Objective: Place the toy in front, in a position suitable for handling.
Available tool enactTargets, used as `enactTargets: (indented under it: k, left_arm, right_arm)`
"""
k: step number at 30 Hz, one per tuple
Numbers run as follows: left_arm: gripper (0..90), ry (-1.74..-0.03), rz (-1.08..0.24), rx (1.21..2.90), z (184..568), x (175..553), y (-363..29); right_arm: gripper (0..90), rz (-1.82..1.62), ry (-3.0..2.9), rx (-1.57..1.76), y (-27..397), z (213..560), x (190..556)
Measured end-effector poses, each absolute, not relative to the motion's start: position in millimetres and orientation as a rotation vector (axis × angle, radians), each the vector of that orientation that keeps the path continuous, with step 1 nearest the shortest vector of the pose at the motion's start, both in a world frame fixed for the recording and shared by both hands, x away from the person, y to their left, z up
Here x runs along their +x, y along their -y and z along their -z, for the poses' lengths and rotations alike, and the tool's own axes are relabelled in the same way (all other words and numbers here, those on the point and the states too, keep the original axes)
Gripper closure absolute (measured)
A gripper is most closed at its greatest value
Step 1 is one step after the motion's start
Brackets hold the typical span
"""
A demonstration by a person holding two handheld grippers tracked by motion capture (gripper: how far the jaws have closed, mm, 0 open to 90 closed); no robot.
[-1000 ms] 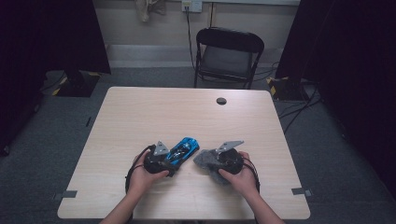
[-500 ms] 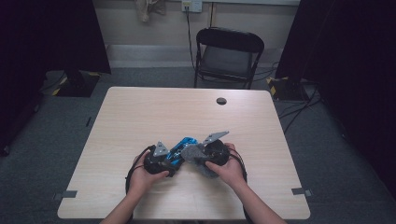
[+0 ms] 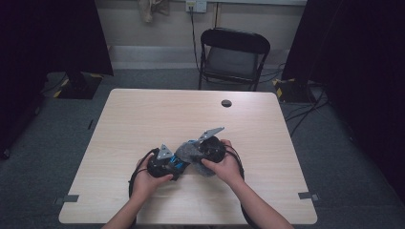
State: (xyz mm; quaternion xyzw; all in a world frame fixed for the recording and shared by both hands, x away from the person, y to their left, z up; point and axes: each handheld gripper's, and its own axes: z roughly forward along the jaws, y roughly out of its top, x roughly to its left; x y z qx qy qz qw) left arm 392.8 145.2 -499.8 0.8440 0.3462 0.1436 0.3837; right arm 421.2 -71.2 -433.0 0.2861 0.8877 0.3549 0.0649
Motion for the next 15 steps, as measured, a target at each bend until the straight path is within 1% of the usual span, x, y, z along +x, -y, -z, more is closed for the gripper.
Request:
enactTargets:
  k: [15]
  left_arm:
    - [24.0,-0.887,-0.366,2.148,500,393,-145]
  right_arm:
    - [71.5,-1.106,-2.656,0.878,61,424,433]
